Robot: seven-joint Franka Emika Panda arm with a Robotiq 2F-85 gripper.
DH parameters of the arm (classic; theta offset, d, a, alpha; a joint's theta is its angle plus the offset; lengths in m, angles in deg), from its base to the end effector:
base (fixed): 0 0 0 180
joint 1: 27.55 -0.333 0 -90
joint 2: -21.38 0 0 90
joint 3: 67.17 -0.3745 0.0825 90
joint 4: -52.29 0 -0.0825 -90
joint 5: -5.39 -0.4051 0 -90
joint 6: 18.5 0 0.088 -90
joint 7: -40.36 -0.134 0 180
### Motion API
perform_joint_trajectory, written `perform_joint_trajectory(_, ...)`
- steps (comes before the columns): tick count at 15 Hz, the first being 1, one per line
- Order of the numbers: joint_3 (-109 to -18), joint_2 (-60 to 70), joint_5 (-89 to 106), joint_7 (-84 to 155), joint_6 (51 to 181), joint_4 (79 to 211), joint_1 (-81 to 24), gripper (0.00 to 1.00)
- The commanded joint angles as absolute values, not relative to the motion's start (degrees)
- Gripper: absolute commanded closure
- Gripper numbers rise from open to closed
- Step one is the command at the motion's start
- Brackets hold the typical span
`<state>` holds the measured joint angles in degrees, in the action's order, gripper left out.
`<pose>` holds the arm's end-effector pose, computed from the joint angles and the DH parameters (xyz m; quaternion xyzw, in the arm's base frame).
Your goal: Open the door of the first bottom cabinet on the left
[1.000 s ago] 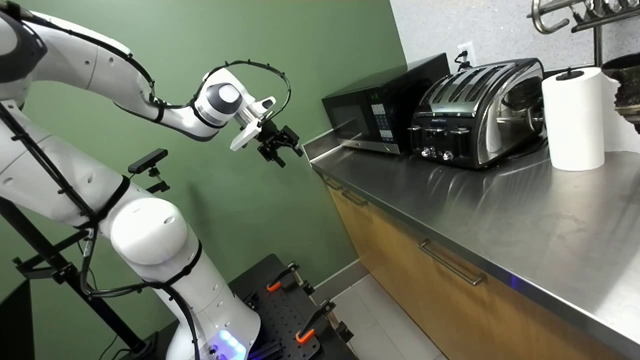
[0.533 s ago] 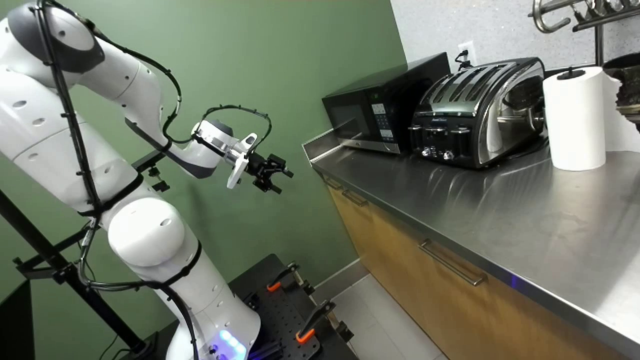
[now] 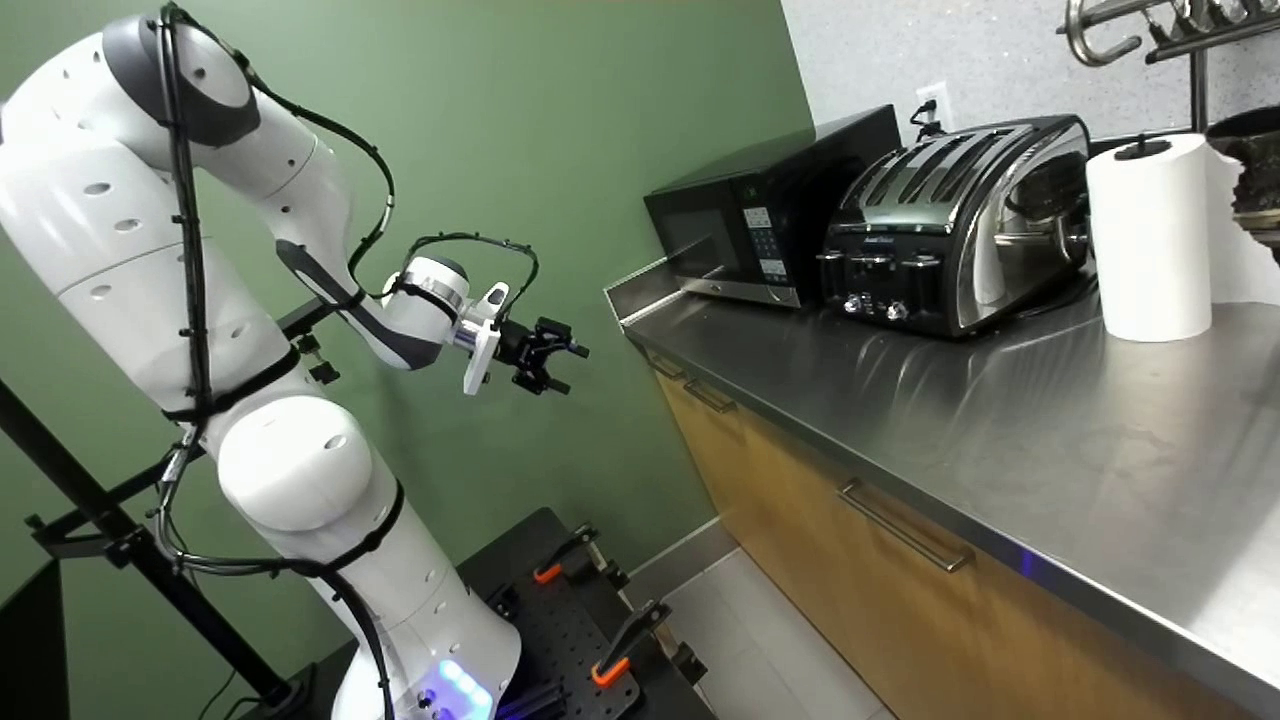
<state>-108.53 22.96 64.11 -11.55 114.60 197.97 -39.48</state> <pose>0.2966 0.3423 0.2897 0.8598 0.3784 0.2082 0.2724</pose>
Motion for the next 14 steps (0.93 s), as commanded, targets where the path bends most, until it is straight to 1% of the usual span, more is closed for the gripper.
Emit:
perform_joint_trajectory(1, -105.17, 23.02, 63.97, -11.41, 114.53, 197.98, -42.95, 0.0)
perform_joint_trajectory(4, -104.85, 17.14, 73.56, -14.96, 103.7, 194.06, -46.47, 0.0)
perform_joint_trajectory(8, -103.36, 4.13, 89.01, -20.41, 85.76, 187.52, -53.38, 0.0)
perform_joint_trajectory(10, -101.22, -2.9, 94.66, -22.32, 77.51, 183.89, -57.38, 0.0)
perform_joint_trajectory(14, -94.95, -16.83, 102.65, -25.13, 67.59, 175.1, -64.3, 0.0)
